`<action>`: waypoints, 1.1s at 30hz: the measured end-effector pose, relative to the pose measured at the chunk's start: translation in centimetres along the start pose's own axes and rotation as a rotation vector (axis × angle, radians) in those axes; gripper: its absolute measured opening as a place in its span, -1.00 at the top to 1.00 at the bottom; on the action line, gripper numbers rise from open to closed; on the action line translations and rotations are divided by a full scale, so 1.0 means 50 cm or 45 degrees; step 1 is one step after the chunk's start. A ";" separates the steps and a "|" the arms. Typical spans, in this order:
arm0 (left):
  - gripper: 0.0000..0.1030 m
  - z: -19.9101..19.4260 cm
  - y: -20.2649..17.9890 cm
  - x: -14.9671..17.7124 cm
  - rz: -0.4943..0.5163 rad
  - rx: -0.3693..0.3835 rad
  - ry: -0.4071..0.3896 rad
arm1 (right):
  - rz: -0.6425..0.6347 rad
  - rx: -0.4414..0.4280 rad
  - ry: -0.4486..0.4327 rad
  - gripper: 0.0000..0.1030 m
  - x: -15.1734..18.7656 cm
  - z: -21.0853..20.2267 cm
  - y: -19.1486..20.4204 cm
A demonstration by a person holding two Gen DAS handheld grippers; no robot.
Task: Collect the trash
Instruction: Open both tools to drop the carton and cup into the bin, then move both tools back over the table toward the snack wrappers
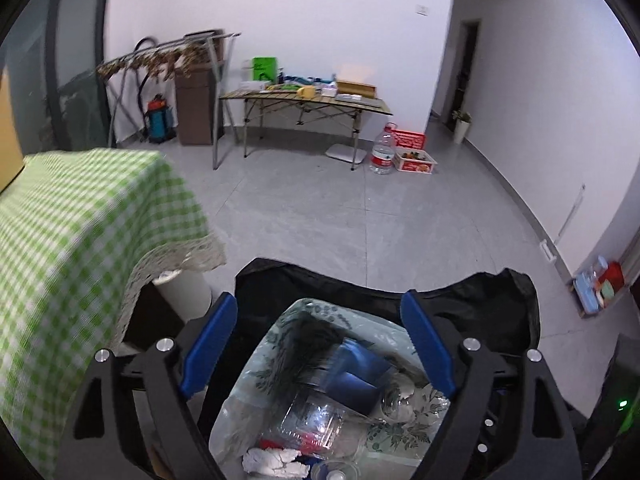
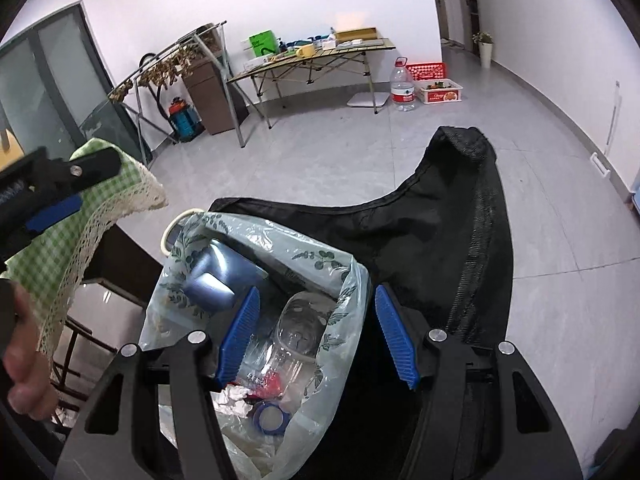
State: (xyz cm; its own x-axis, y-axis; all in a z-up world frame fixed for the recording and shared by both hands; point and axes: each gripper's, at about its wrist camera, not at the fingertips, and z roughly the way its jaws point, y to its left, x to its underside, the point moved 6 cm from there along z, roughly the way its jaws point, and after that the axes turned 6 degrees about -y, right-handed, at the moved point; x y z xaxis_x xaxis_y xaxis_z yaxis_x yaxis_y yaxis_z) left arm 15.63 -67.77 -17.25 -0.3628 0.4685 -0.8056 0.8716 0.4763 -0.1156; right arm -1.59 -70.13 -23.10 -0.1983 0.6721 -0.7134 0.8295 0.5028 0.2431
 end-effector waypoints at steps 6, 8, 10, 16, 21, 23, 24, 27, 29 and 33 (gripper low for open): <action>-0.61 -0.037 0.049 -0.003 -0.092 -0.050 -0.014 | -0.029 -0.009 0.033 -0.14 0.006 0.008 0.005; -0.61 -0.047 0.055 0.003 -0.097 -0.057 -0.001 | -0.043 -0.018 0.048 -0.14 0.010 0.011 0.011; -0.62 -0.057 0.060 0.008 -0.080 -0.067 0.002 | -0.056 -0.023 0.059 -0.14 0.013 0.013 0.014; -0.66 -0.106 0.083 0.003 -0.098 -0.091 -0.026 | -0.100 -0.043 0.078 -0.14 0.017 0.006 0.033; -0.71 -0.152 0.104 0.000 -0.114 -0.106 -0.064 | -0.149 -0.050 0.069 -0.14 0.015 -0.008 0.053; -0.72 -0.171 0.115 0.001 -0.124 -0.117 -0.070 | -0.160 -0.054 0.068 -0.14 0.012 -0.013 0.059; -0.72 -0.177 0.119 0.002 -0.131 -0.120 -0.073 | -0.169 -0.057 0.062 -0.14 0.009 -0.020 0.065; -0.72 -0.203 0.132 0.006 -0.164 -0.117 -0.083 | -0.196 -0.059 0.035 -0.14 -0.005 -0.034 0.078; -0.72 -0.219 0.135 0.005 -0.167 -0.120 -0.090 | -0.210 -0.060 0.020 -0.14 -0.015 -0.045 0.089; -0.82 -0.283 0.148 -0.007 -0.139 -0.136 -0.158 | -0.243 -0.067 -0.039 -0.14 -0.041 -0.078 0.116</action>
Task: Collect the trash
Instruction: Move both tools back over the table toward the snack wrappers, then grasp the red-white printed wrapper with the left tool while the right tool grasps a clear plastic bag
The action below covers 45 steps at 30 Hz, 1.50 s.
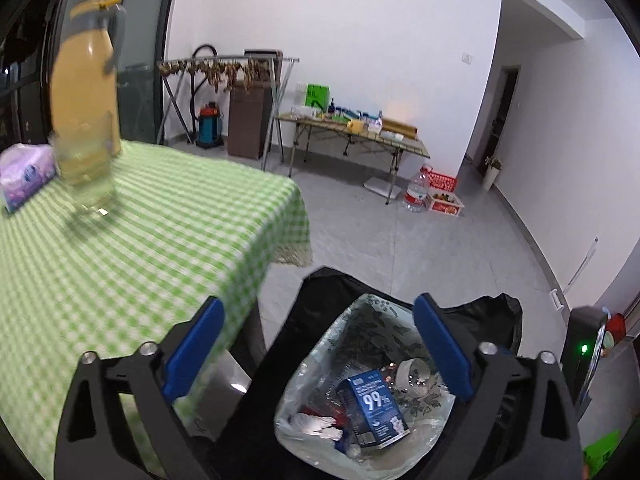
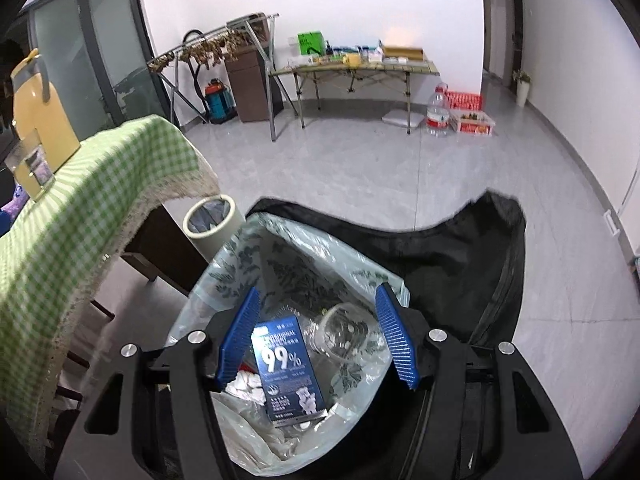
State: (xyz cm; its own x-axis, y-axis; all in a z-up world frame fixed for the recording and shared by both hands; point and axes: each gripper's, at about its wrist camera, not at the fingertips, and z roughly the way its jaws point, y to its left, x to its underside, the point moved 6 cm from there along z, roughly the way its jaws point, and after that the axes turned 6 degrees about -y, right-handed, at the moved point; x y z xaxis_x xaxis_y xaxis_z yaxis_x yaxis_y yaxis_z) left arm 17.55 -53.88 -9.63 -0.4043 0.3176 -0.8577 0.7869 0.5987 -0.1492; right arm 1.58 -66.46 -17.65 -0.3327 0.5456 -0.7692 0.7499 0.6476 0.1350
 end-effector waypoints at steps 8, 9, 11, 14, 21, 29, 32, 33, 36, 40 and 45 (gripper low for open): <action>-0.85 -0.157 0.084 -0.051 -0.022 -0.070 -0.177 | -0.087 -0.083 -0.133 -0.14 -0.054 -0.073 0.101; -0.86 -0.175 0.096 -0.054 -0.028 -0.081 -0.196 | -0.100 -0.093 -0.145 -0.15 -0.060 -0.080 0.113; -0.86 -0.211 0.125 -0.062 -0.037 -0.109 -0.222 | -0.129 -0.119 -0.178 -0.17 -0.072 -0.099 0.146; -0.86 -0.264 0.163 -0.064 -0.044 -0.165 -0.262 | -0.168 -0.168 -0.228 -0.19 -0.083 -0.133 0.199; -0.86 -0.382 0.270 -0.062 -0.098 -0.312 -0.333 | -0.284 -0.276 -0.305 -0.26 -0.086 -0.202 0.316; -0.86 -0.514 0.412 -0.033 -0.147 -0.538 -0.349 | -0.398 -0.403 -0.353 -0.29 -0.074 -0.261 0.431; -0.86 -0.558 0.485 -0.015 -0.157 -0.648 -0.313 | -0.437 -0.447 -0.352 -0.30 -0.061 -0.269 0.470; -0.86 -0.578 0.514 -0.006 -0.143 -0.703 -0.293 | -0.445 -0.460 -0.347 -0.30 -0.056 -0.271 0.481; -0.86 -0.622 0.570 0.020 -0.080 -0.782 -0.274 | -0.475 -0.513 -0.338 -0.30 -0.040 -0.282 0.521; -0.85 -0.656 0.686 0.080 -0.089 -0.942 -0.134 | -0.514 -0.563 -0.326 -0.30 -0.017 -0.296 0.558; -0.05 -0.664 0.796 0.137 -0.248 -0.979 -0.037 | -0.562 -0.590 -0.307 -0.30 0.010 -0.303 0.591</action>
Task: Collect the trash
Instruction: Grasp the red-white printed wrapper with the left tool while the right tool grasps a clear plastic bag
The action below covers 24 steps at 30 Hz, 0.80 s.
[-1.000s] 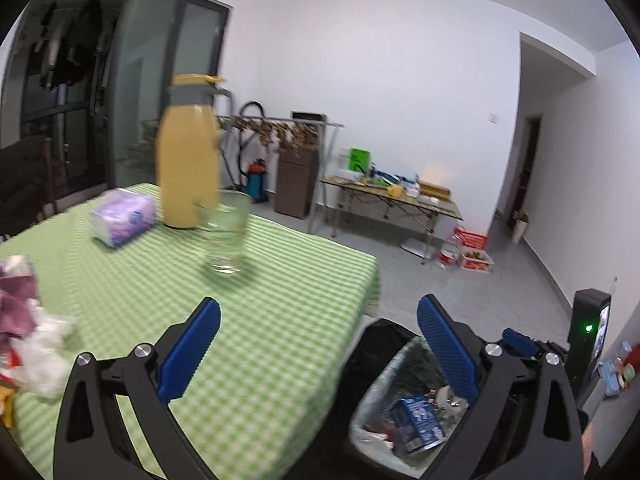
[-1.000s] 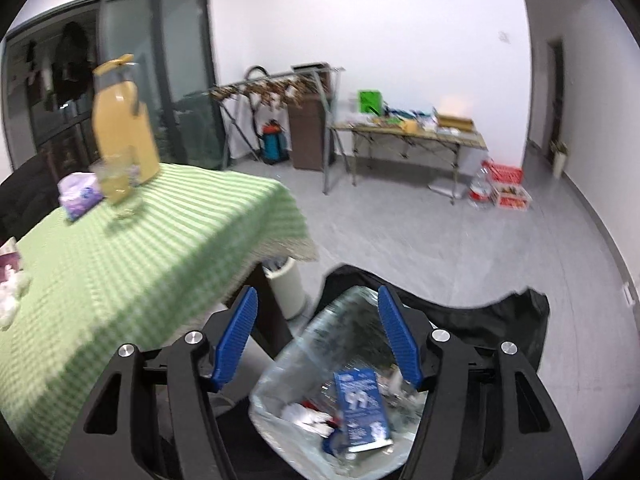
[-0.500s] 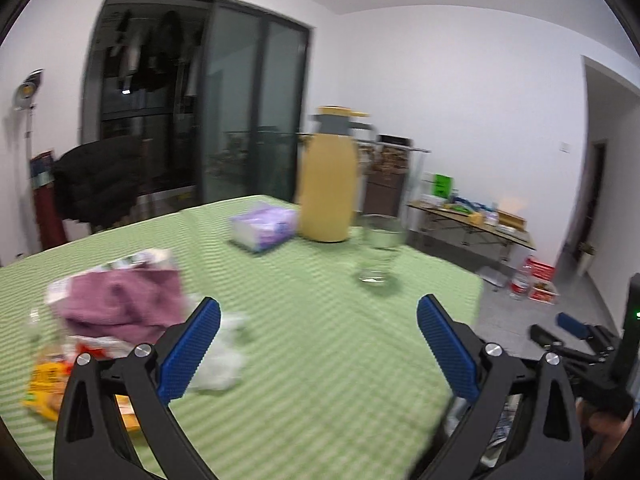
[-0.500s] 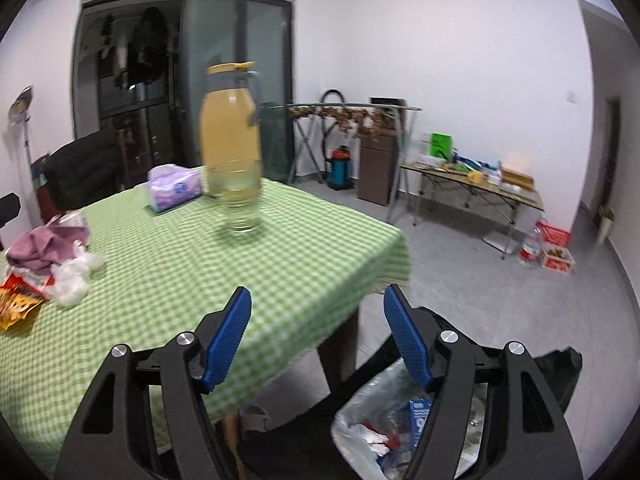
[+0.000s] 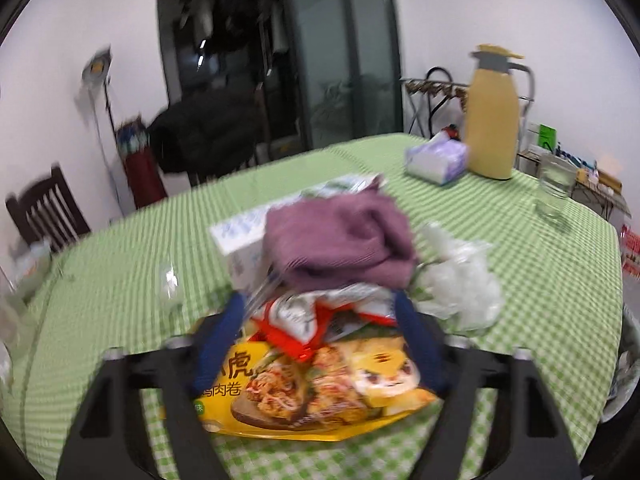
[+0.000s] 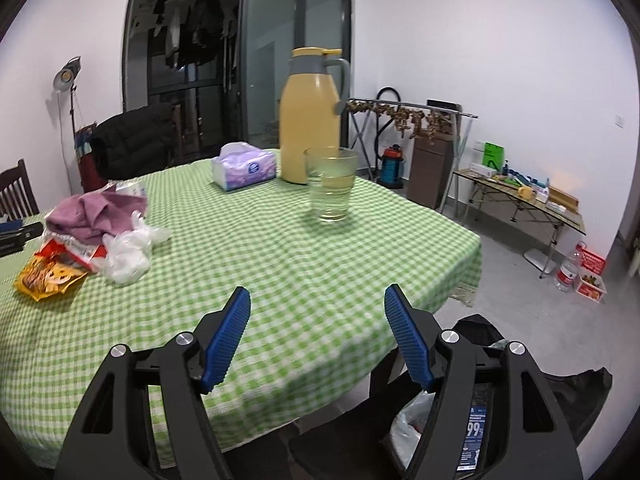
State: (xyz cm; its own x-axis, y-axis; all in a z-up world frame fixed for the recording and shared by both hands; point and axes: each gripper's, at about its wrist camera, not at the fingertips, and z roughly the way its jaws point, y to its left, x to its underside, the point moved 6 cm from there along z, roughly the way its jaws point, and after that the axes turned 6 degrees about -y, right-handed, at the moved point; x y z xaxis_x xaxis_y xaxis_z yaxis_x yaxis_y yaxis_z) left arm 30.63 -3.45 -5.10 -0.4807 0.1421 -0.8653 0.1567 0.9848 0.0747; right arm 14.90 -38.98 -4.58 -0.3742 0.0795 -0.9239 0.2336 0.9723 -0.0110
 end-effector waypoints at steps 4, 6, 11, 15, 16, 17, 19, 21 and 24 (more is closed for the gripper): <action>0.00 0.044 0.029 0.030 -0.092 0.043 0.060 | -0.032 -0.015 0.021 -0.30 0.008 0.001 0.023; 0.02 0.058 0.036 0.048 -0.114 0.051 0.083 | -0.048 -0.019 0.030 -0.30 0.012 0.003 0.031; 0.66 0.082 0.041 0.061 -0.124 0.020 0.129 | -0.055 -0.070 0.050 -0.30 0.014 0.017 0.072; 0.77 0.046 0.049 0.036 -0.163 0.023 0.046 | -0.112 -0.152 0.062 -0.30 0.013 0.029 0.137; 0.78 0.028 0.055 0.026 -0.179 0.025 0.013 | -0.139 -0.178 0.063 -0.30 0.012 0.032 0.160; 0.79 0.014 0.057 0.019 -0.190 0.028 -0.019 | -0.156 -0.201 0.066 -0.30 0.010 0.034 0.175; 0.82 -0.013 0.069 0.004 -0.224 0.029 -0.084 | -0.183 -0.257 0.076 -0.30 0.003 0.041 0.212; 0.82 -0.025 0.081 -0.007 -0.276 0.028 -0.113 | -0.191 -0.310 0.085 -0.30 -0.006 0.050 0.245; 0.82 -0.043 0.120 -0.016 -0.410 0.055 -0.138 | -0.214 -0.387 0.103 -0.30 -0.021 0.074 0.306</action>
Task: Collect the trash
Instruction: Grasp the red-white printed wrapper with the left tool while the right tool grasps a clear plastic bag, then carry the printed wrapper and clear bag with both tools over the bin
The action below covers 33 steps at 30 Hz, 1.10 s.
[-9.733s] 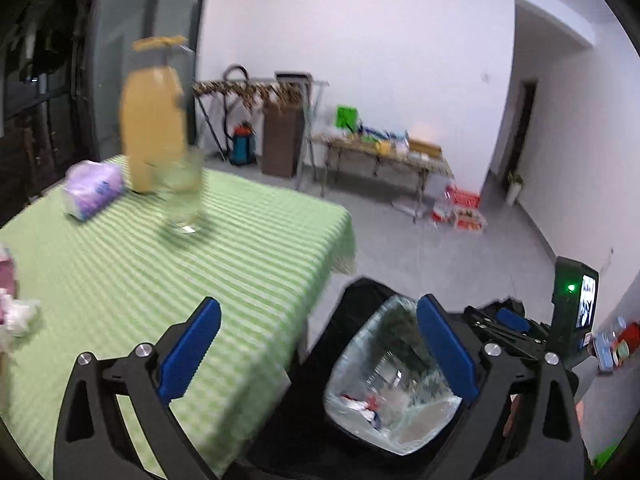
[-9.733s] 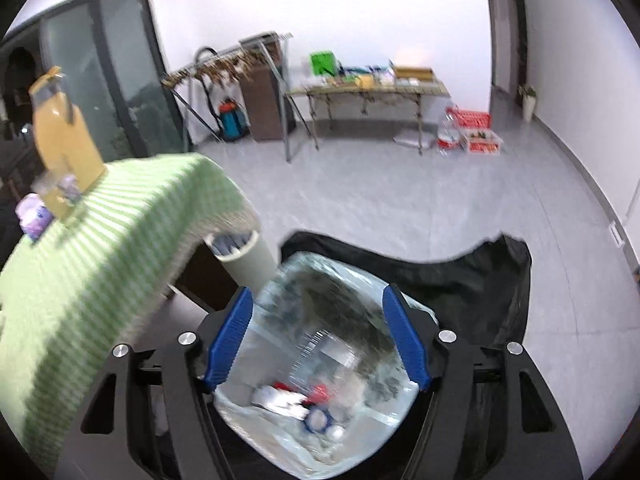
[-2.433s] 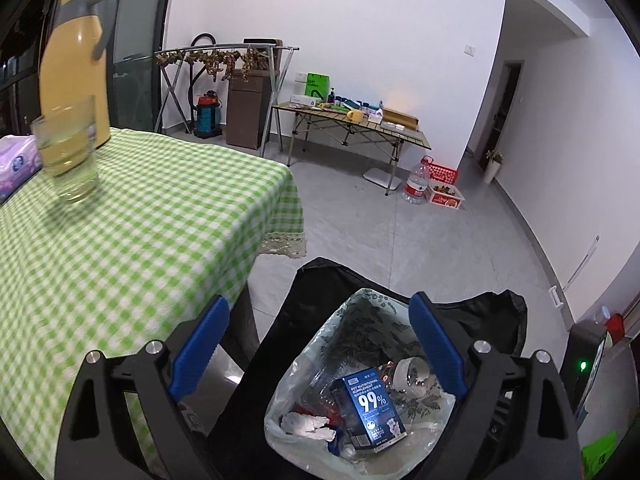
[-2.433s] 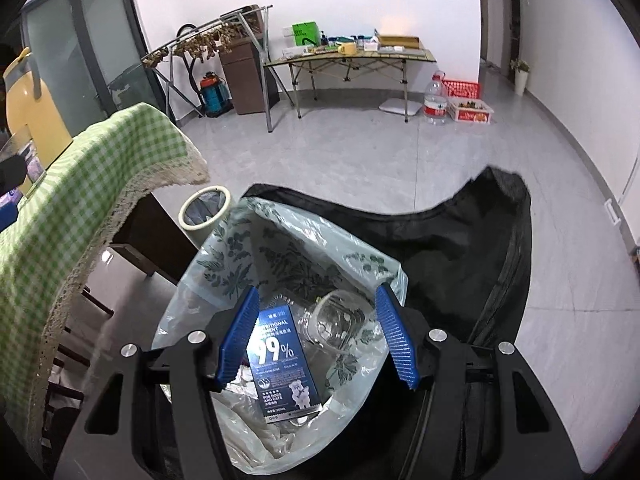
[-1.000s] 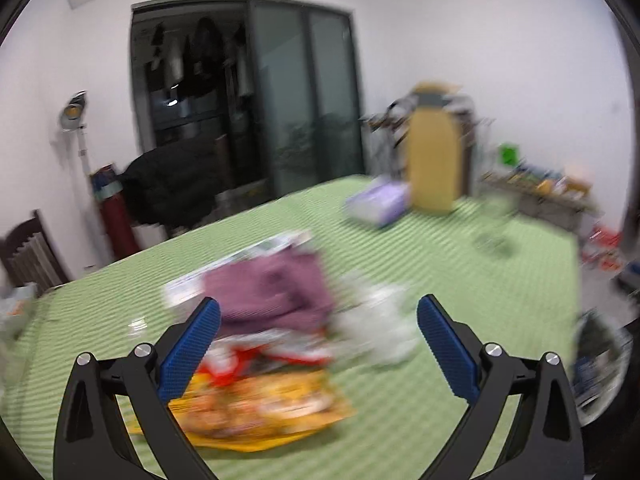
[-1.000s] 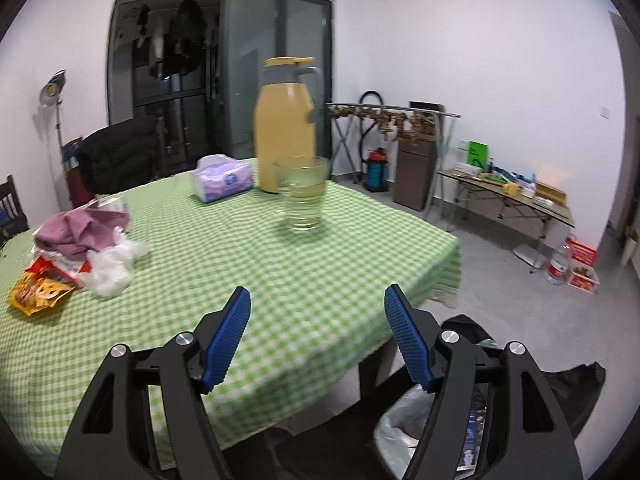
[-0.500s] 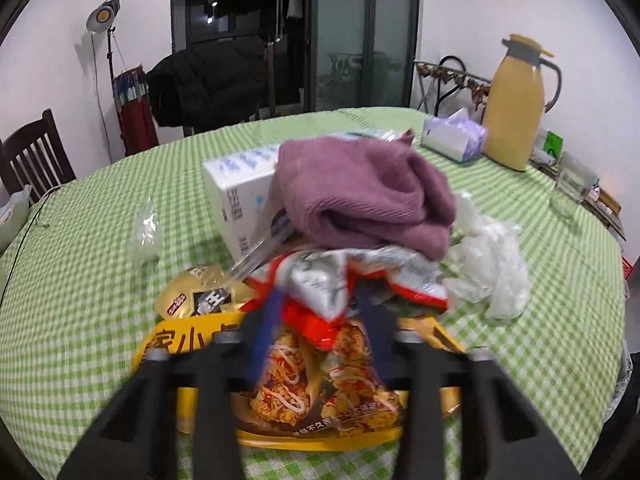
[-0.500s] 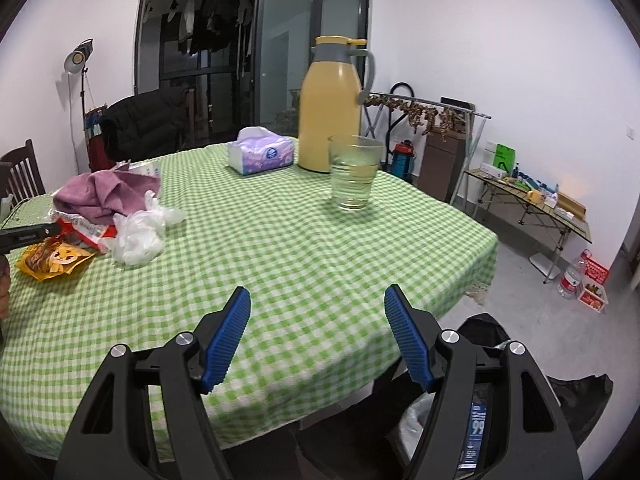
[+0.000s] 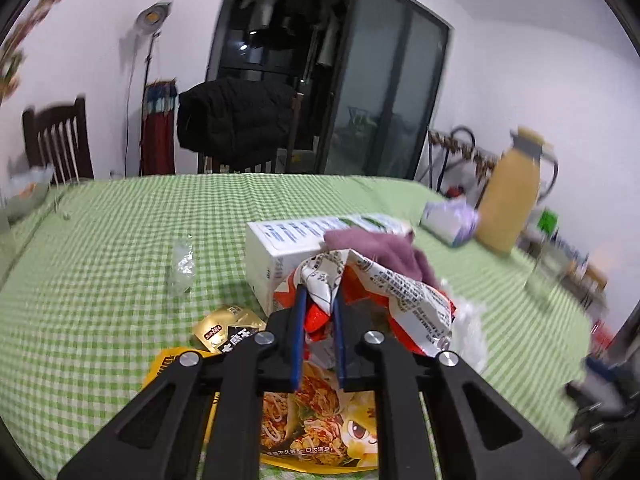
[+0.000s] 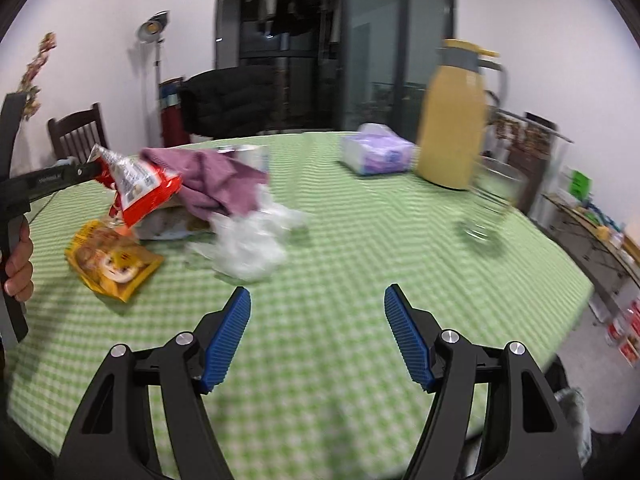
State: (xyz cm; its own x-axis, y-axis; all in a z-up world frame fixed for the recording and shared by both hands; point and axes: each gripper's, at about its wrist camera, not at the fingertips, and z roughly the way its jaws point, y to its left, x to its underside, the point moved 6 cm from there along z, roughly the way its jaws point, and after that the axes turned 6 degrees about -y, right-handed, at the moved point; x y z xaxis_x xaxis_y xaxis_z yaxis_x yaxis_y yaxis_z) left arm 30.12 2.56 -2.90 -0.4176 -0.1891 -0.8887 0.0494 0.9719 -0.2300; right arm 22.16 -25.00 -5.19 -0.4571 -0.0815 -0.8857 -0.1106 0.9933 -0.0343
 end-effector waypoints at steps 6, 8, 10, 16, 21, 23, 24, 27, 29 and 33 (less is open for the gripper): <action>0.82 -0.020 0.066 -0.027 -0.172 -0.038 -0.052 | -0.069 -0.081 0.137 -0.30 -0.011 0.120 0.085; 0.82 -0.017 0.077 -0.026 -0.192 -0.060 -0.033 | -0.075 -0.102 0.184 -0.30 -0.011 0.157 0.102; 0.82 -0.012 0.087 -0.022 -0.211 -0.064 -0.007 | -0.065 -0.117 0.210 -0.29 -0.014 0.186 0.113; 0.82 -0.003 0.076 -0.018 -0.157 -0.082 0.004 | -0.041 -0.120 0.281 0.57 -0.015 0.236 0.120; 0.82 0.002 0.081 -0.013 -0.159 -0.095 0.014 | -0.061 -0.094 0.123 0.92 -0.054 0.146 0.096; 0.82 0.006 0.086 -0.012 -0.158 -0.107 0.018 | -0.054 -0.063 0.024 0.93 -0.079 0.094 0.068; 0.82 0.007 0.087 -0.012 -0.158 -0.111 0.020 | -0.044 -0.056 0.003 0.94 -0.086 0.074 0.056; 0.82 0.003 0.087 -0.016 -0.152 -0.111 0.008 | -0.015 -0.051 -0.060 0.95 -0.107 0.021 0.023; 0.82 -0.004 0.082 -0.021 -0.153 -0.091 -0.018 | -0.002 -0.051 -0.103 0.95 -0.123 -0.019 -0.001; 0.82 -0.011 0.061 -0.032 -0.142 -0.042 -0.058 | 0.032 -0.011 -0.160 0.95 -0.127 -0.083 -0.068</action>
State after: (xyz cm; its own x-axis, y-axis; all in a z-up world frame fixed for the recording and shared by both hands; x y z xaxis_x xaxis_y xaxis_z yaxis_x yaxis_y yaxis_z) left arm 30.42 5.92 -1.95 -0.3769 -0.3019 -0.8757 -0.0254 0.9484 -0.3160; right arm 21.78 -28.22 2.48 -0.3456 -0.0449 -0.9373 -0.1086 0.9941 -0.0075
